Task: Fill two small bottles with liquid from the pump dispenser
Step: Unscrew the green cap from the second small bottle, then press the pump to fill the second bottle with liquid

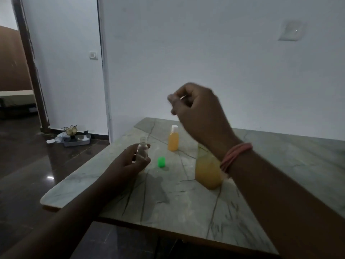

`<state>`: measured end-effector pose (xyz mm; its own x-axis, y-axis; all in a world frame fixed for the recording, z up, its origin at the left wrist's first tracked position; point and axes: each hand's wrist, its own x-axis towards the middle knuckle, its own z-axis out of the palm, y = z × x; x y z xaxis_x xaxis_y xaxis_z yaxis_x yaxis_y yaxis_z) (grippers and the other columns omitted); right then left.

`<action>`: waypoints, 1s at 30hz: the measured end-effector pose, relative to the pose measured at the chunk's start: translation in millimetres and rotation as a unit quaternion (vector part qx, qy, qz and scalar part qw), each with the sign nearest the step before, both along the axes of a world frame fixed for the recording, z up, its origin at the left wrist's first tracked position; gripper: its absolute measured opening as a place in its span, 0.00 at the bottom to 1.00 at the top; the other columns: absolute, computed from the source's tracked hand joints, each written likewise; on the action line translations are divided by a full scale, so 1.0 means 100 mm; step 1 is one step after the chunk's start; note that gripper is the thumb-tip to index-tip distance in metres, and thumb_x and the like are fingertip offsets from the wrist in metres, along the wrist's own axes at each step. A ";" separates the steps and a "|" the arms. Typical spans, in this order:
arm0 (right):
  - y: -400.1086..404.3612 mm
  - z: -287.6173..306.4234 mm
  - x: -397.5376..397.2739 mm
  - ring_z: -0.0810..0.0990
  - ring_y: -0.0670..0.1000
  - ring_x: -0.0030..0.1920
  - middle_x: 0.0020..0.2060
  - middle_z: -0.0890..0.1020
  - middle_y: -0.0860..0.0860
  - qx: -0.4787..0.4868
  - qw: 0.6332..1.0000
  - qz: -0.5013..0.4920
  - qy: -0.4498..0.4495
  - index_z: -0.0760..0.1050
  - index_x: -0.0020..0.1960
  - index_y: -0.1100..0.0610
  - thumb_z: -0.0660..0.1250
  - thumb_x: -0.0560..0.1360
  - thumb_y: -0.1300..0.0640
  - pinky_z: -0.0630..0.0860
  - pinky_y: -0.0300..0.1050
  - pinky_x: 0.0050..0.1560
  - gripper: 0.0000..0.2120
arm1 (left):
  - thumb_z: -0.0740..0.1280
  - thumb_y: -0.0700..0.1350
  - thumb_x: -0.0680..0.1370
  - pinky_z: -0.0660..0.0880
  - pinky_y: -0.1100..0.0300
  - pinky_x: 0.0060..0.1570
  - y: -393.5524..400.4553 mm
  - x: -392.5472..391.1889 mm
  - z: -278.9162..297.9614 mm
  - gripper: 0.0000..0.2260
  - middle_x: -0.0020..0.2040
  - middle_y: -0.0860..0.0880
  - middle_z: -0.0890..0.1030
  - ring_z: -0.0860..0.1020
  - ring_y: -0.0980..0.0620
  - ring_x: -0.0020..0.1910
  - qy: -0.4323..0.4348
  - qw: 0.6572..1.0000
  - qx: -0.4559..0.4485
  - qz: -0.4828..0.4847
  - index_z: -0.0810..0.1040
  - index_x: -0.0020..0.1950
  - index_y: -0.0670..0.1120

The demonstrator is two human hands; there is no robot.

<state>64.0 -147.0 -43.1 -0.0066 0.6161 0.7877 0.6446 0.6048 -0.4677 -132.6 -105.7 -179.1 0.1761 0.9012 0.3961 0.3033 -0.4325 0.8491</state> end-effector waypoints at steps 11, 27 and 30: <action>0.50 0.21 0.82 0.74 0.48 0.27 0.32 0.82 0.50 -0.347 0.923 -0.146 0.083 0.83 0.44 0.61 0.63 0.79 0.47 0.68 0.37 0.29 0.18 | 0.68 0.49 0.79 0.80 0.61 0.46 -0.38 0.65 0.21 0.17 0.53 0.56 0.80 0.80 0.59 0.49 0.122 0.978 0.169 -0.009 0.74 0.67 0.52; 0.44 0.20 0.74 0.67 0.51 0.26 0.30 0.74 0.53 -0.481 0.867 -0.123 0.044 0.71 0.44 0.59 0.62 0.81 0.44 0.66 0.39 0.29 0.17 | 0.67 0.51 0.79 0.76 0.69 0.37 -0.40 1.15 0.52 0.11 0.42 0.59 0.82 0.81 0.62 0.41 0.036 0.988 0.149 0.019 0.78 0.61 0.52; 0.42 0.22 0.71 0.69 0.50 0.27 0.31 0.74 0.52 -0.470 0.873 -0.130 -0.012 0.71 0.44 0.58 0.61 0.82 0.46 0.67 0.40 0.30 0.16 | 0.67 0.51 0.79 0.81 0.54 0.40 -0.37 1.14 0.57 0.10 0.40 0.56 0.82 0.81 0.57 0.38 0.042 0.988 0.146 0.009 0.79 0.59 0.51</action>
<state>135.3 -104.6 -20.9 0.2198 0.9734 -0.0647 0.7193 -0.2066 -0.6633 -18.4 -142.9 -122.5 0.2043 0.7534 0.6250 0.3774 -0.6498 0.6598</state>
